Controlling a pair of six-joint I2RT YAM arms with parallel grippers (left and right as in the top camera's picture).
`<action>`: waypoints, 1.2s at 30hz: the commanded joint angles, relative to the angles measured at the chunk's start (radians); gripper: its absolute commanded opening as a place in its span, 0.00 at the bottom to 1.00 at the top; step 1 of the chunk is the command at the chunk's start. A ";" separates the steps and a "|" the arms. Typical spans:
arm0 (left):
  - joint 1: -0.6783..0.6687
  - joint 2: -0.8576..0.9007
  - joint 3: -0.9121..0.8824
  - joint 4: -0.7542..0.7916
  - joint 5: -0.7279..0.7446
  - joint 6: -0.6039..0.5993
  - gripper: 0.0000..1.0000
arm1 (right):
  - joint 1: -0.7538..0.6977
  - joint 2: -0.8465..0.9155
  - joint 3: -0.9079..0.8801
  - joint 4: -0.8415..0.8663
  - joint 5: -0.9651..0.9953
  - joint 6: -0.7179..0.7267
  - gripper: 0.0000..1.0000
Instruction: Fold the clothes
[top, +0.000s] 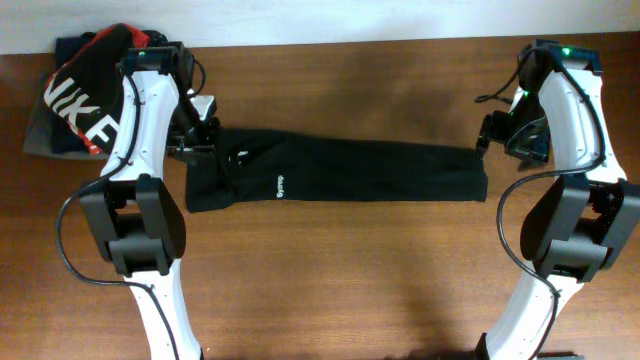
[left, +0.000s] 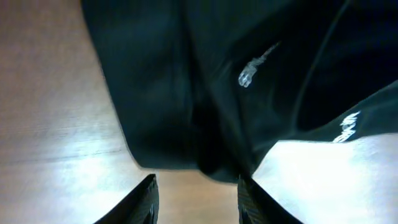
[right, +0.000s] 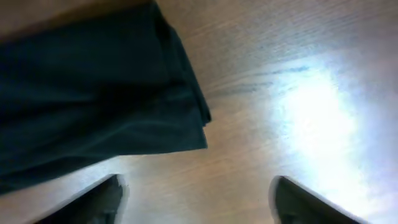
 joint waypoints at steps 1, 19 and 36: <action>-0.011 -0.032 0.009 0.041 0.068 0.040 0.41 | -0.007 -0.021 0.015 -0.003 0.044 0.003 0.96; -0.145 0.004 0.009 0.133 0.080 0.171 0.43 | -0.007 -0.019 -0.037 0.032 0.037 0.002 0.99; -0.131 0.088 0.006 0.126 -0.022 0.097 0.43 | -0.007 -0.019 -0.138 0.089 0.037 0.002 0.99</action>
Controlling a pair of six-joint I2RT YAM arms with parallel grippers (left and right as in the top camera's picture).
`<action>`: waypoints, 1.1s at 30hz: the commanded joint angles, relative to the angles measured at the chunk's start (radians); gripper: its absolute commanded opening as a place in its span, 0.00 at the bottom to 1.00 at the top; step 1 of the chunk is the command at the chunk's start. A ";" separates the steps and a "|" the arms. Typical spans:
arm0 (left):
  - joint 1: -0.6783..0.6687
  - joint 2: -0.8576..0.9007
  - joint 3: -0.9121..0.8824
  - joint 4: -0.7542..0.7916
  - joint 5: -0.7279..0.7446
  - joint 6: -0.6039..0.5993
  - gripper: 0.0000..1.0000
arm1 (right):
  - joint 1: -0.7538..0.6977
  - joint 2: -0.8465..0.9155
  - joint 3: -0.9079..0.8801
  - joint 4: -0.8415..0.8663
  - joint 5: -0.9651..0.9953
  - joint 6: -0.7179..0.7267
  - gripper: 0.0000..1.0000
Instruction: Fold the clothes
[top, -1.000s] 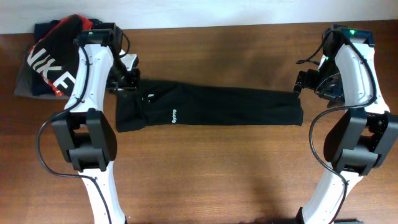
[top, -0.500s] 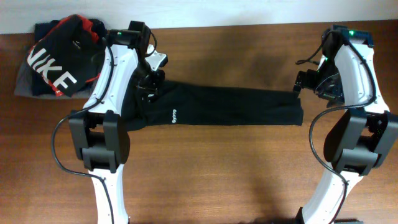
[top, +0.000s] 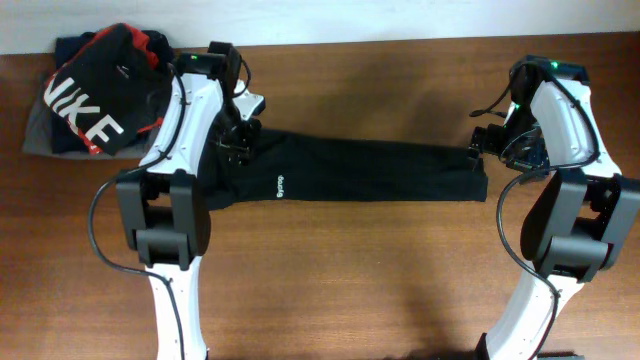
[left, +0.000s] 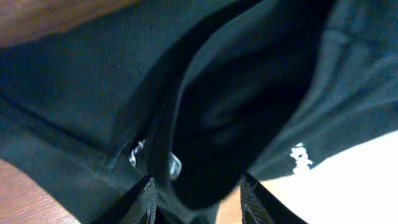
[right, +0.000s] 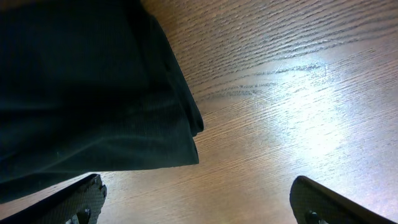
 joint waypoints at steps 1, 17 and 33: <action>0.011 0.023 0.006 -0.001 -0.072 -0.082 0.41 | -0.006 -0.018 -0.008 0.000 0.019 0.008 0.99; 0.052 0.022 0.037 -0.060 -0.111 -0.095 0.00 | -0.006 -0.018 -0.008 0.002 0.019 0.008 0.99; 0.062 0.023 0.248 -0.298 -0.111 -0.116 0.00 | -0.006 -0.018 -0.008 0.018 0.019 0.008 0.99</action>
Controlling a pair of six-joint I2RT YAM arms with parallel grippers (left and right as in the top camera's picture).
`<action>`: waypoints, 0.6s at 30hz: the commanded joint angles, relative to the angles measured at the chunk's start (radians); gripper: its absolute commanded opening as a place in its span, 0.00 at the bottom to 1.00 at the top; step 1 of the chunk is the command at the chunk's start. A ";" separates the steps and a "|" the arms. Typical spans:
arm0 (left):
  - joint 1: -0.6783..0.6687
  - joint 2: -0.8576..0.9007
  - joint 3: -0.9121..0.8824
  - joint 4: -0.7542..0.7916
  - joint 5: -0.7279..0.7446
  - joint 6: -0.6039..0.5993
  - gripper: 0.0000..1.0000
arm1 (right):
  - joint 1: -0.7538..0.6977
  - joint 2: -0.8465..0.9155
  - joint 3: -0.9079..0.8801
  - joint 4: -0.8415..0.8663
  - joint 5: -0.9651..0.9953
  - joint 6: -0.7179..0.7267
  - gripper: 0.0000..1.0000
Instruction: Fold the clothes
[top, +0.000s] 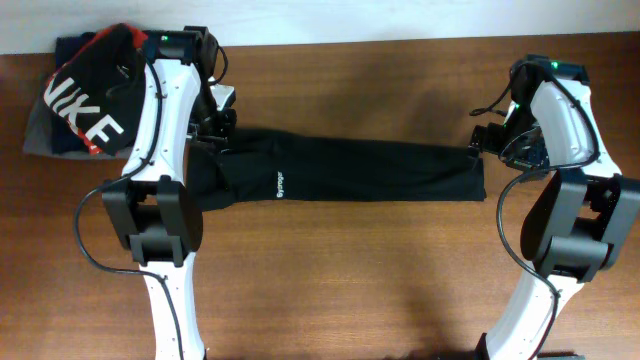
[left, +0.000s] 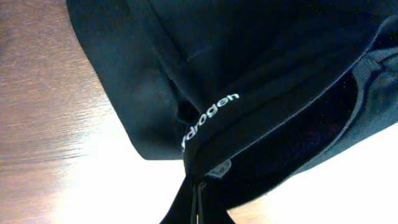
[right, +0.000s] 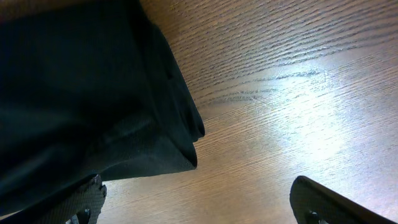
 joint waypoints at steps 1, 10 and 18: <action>0.006 0.006 0.011 -0.005 -0.011 -0.009 0.00 | -0.006 -0.018 -0.008 0.003 0.019 0.008 0.99; 0.006 0.010 -0.009 0.023 -0.011 -0.009 0.41 | -0.006 -0.018 -0.008 0.007 0.014 0.008 0.99; 0.005 0.036 -0.010 0.138 0.023 -0.009 0.42 | -0.006 -0.018 -0.008 0.021 -0.038 0.008 0.99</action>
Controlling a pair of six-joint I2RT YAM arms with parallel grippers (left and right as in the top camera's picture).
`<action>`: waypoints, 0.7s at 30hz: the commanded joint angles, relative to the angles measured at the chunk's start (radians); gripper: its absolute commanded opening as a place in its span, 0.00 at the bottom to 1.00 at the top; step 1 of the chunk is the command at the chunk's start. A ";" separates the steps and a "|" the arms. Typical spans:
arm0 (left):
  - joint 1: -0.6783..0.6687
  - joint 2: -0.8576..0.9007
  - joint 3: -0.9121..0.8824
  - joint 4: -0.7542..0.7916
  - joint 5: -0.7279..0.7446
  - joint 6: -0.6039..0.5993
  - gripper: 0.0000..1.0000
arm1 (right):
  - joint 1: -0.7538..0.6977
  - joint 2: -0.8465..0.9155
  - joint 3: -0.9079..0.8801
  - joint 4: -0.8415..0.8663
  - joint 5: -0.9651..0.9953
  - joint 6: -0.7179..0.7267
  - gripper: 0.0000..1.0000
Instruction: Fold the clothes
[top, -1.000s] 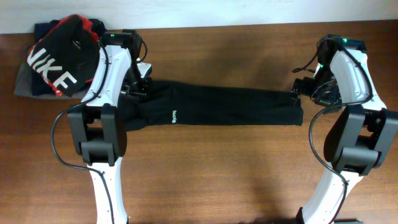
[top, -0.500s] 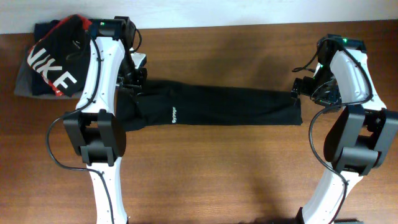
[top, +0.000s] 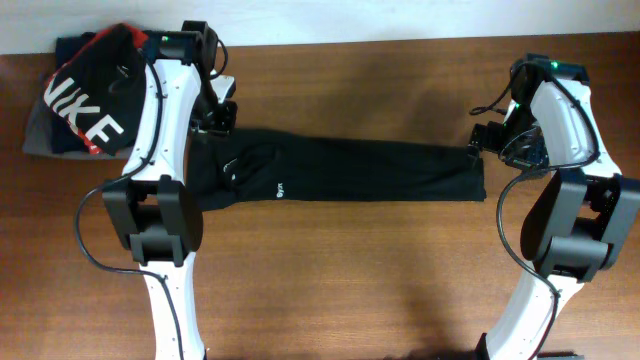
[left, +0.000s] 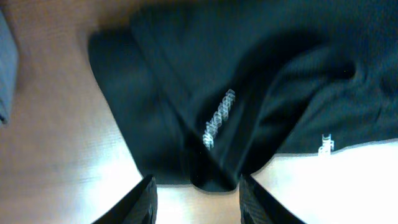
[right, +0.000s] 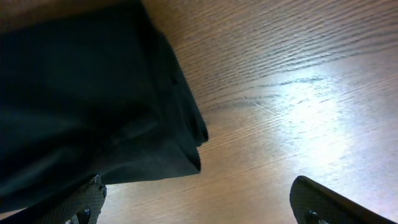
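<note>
Black trousers (top: 360, 172) lie stretched flat across the table, waist end to the left, leg hems to the right. My left gripper (top: 218, 118) hovers over the upper left corner of the waist, open and holding nothing. The left wrist view shows its fingers (left: 147, 199) apart, just short of the waistband with white lettering (left: 214, 118). My right gripper (top: 482, 140) stands wide open by the hem end. In the right wrist view the hem corner (right: 180, 143) lies beyond its fingers (right: 87, 199) and is not gripped.
A pile of other clothes (top: 85, 95), black and red with white letters over grey, lies at the far left corner. The wooden table (top: 350, 280) stretches bare in front of the trousers. Both arm bases stand near the front edge.
My left gripper was shut on the trousers' waistband; now it is open and the waistband lies on the table beyond its fingers. The waist end looks flatter. The right gripper stayed open by the hem.
My left gripper first hung open at the left waist edge. Then it was open further right over a raised fold of the waist. Then it was shut on the waistband at the upper left corner, and now it has let go. The right stayed open throughout.
</note>
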 joint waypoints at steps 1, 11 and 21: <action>0.005 0.031 -0.007 0.031 0.061 -0.005 0.42 | -0.006 -0.018 -0.008 0.007 -0.028 0.008 0.99; -0.004 0.044 -0.007 0.110 0.251 0.044 0.76 | -0.014 -0.011 -0.017 0.092 0.009 -0.109 0.99; -0.004 0.082 -0.014 0.114 0.251 0.044 0.99 | -0.134 0.019 -0.052 0.126 -0.349 -0.389 0.99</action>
